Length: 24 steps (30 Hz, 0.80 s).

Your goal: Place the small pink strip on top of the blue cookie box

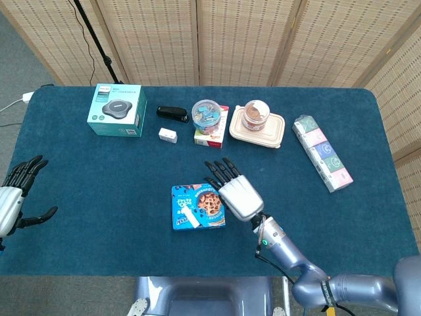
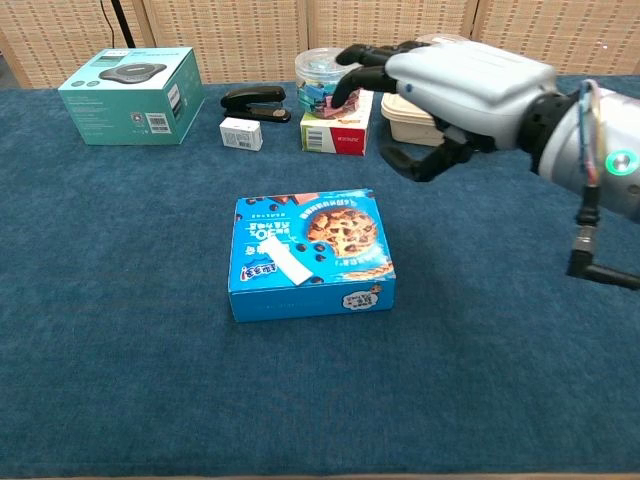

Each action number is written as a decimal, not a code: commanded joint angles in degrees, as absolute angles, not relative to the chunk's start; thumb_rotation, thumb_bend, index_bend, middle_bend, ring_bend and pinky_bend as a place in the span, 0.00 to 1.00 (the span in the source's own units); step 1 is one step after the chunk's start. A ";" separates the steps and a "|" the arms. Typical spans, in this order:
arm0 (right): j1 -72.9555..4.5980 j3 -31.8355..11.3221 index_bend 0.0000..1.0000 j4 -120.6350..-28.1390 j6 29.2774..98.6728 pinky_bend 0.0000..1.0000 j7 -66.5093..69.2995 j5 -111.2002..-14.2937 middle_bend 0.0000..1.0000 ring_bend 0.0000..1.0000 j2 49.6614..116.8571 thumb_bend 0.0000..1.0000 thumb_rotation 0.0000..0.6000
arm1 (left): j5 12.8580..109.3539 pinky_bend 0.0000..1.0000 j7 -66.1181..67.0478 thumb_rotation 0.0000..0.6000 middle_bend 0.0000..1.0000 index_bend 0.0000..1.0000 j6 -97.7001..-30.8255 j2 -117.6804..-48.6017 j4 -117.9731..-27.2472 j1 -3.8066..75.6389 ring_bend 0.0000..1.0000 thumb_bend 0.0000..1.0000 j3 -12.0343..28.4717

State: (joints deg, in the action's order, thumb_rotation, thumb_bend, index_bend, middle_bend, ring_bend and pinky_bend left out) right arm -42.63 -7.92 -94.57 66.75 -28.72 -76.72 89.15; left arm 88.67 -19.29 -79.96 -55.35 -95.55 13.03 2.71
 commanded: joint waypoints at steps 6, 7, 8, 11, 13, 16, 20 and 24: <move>-34.24 -3.12 0.03 -98.41 74.99 0.00 -23.19 -81.55 0.00 0.00 81.63 0.00 1.00 | 88.18 0.00 -14.87 1.00 0.00 0.00 -80.80 -56.72 -95.86 11.51 0.00 0.23 1.70; -33.35 -2.59 0.03 -98.92 75.78 0.00 -22.82 -82.03 0.00 0.00 80.55 0.00 1.00 | 88.12 0.00 -14.56 1.00 0.00 0.00 -80.99 -56.86 -95.95 11.29 0.00 0.23 1.60; -32.11 -1.87 0.03 -99.59 76.87 0.00 -22.28 -82.65 0.00 0.00 79.06 0.00 1.00 | 88.16 0.00 -14.25 1.00 0.00 0.00 -81.35 -57.11 -95.99 10.97 0.00 0.23 1.47; -28.27 0.27 0.01 -100.58 80.58 0.00 -20.82 -84.07 0.00 0.00 75.32 0.00 1.00 | 88.40 0.00 -13.44 1.00 0.00 0.00 -82.00 -57.95 -95.76 10.04 0.00 0.23 0.74; -25.49 2.16 0.01 -100.43 83.16 0.00 -19.02 -85.87 0.00 0.00 72.91 0.00 1.00 | 88.51 0.00 -12.92 1.00 0.00 0.00 -82.57 -58.91 -94.98 9.34 0.00 0.23 0.31; -22.02 3.86 0.00 -98.59 86.16 0.00 -16.31 -87.29 0.00 0.00 71.07 0.00 1.00 | 88.70 0.00 -12.27 1.00 0.00 0.00 -82.96 -59.94 -93.91 8.70 0.00 0.23 -0.16; -17.35 5.60 0.01 -94.37 89.74 0.00 -12.35 -88.21 0.00 0.00 69.91 0.00 1.00 | 89.03 0.00 -11.71 1.00 0.00 0.00 -83.72 -61.42 -92.31 8.02 0.00 0.23 -0.41; -13.97 6.29 0.01 -91.26 91.37 0.00 -8.78 -87.91 0.00 0.00 69.75 0.00 1.00 | 89.38 0.00 -10.26 1.00 0.00 0.00 -84.31 -62.27 -91.83 7.73 0.00 0.23 -0.37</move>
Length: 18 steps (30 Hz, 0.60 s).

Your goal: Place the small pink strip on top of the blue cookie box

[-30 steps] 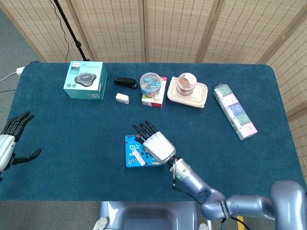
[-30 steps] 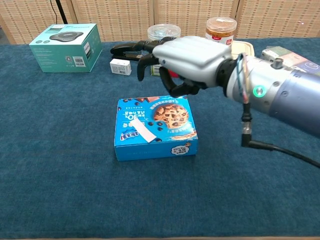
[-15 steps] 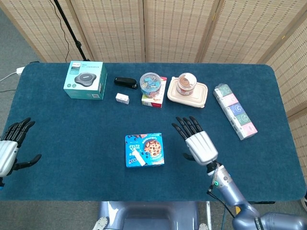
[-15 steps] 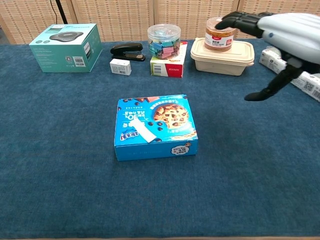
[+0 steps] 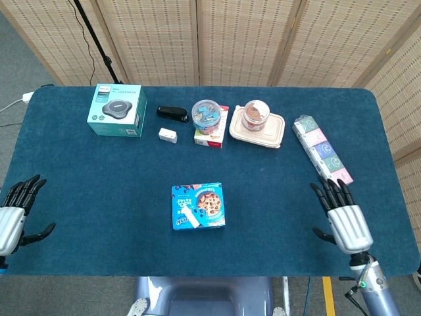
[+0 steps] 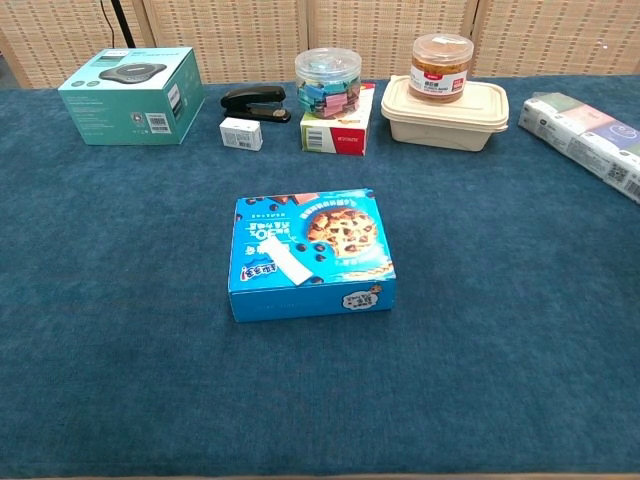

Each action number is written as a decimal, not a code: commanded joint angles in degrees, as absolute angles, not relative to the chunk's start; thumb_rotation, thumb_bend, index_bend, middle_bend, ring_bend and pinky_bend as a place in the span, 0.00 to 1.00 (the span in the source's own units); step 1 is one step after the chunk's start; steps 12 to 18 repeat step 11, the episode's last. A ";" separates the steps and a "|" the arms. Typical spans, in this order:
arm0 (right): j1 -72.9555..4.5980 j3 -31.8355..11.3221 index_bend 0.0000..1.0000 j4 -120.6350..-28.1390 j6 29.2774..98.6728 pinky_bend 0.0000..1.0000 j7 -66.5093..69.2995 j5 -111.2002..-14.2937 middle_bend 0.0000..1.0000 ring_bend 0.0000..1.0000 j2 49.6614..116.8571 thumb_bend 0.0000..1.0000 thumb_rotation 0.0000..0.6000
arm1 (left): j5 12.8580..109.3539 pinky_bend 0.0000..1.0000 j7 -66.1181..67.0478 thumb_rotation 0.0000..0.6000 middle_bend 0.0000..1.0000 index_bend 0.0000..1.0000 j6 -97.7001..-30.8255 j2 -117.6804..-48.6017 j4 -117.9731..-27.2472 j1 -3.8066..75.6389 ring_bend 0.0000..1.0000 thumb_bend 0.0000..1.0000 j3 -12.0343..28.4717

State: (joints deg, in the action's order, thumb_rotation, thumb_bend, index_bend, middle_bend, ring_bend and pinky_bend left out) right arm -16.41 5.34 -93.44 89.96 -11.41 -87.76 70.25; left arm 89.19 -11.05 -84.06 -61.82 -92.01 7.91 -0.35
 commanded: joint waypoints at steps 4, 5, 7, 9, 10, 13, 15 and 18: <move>-11.60 6.22 0.01 -89.60 92.11 0.00 -6.67 -87.48 0.00 0.00 69.77 0.00 1.00 | 89.49 0.00 -8.66 1.00 0.00 0.00 -83.97 -62.75 -91.98 7.77 0.00 0.23 -0.44; -11.24 6.11 0.02 -89.49 92.24 0.00 -6.54 -87.54 0.00 0.00 69.75 0.00 1.00 | 89.44 0.00 -8.39 1.00 0.00 0.00 -83.92 -62.83 -92.03 7.77 0.00 0.23 -0.40; -10.46 5.83 0.02 -89.54 92.61 0.00 -6.29 -87.51 0.00 0.00 69.65 0.00 1.00 | 89.31 0.00 -7.82 1.00 0.00 0.00 -83.88 -63.01 -92.02 7.77 0.00 0.23 -0.29; -9.84 5.53 0.03 -89.58 92.93 0.00 -6.43 -87.66 0.00 0.00 69.56 0.00 1.00 | 89.16 0.00 -7.47 1.00 0.00 0.00 -83.85 -63.13 -92.02 7.75 0.00 0.23 -0.19; -9.51 5.34 0.03 -89.60 93.02 0.00 -6.64 -87.79 0.00 0.00 69.56 0.00 1.00 | 89.10 0.00 -7.36 1.00 0.00 0.00 -83.86 -63.19 -92.01 7.73 0.00 0.23 -0.13; -9.17 5.12 0.04 -89.60 93.21 0.00 -6.97 -87.94 0.00 0.00 69.58 0.00 1.00 | 88.98 0.00 -7.32 1.00 0.00 0.00 -83.88 -63.22 -92.00 7.70 0.00 0.23 -0.05; -9.17 5.12 0.04 -89.60 93.21 0.00 -6.97 -87.94 0.00 0.00 69.58 0.00 1.00 | 88.98 0.00 -7.32 1.00 0.00 0.00 -83.88 -63.22 -92.00 7.70 0.00 0.23 -0.05; -9.17 5.12 0.04 -89.60 93.21 0.00 -6.97 -87.94 0.00 0.00 69.58 0.00 1.00 | 88.98 0.00 -7.32 1.00 0.00 0.00 -83.88 -63.22 -92.00 7.70 0.00 0.23 -0.05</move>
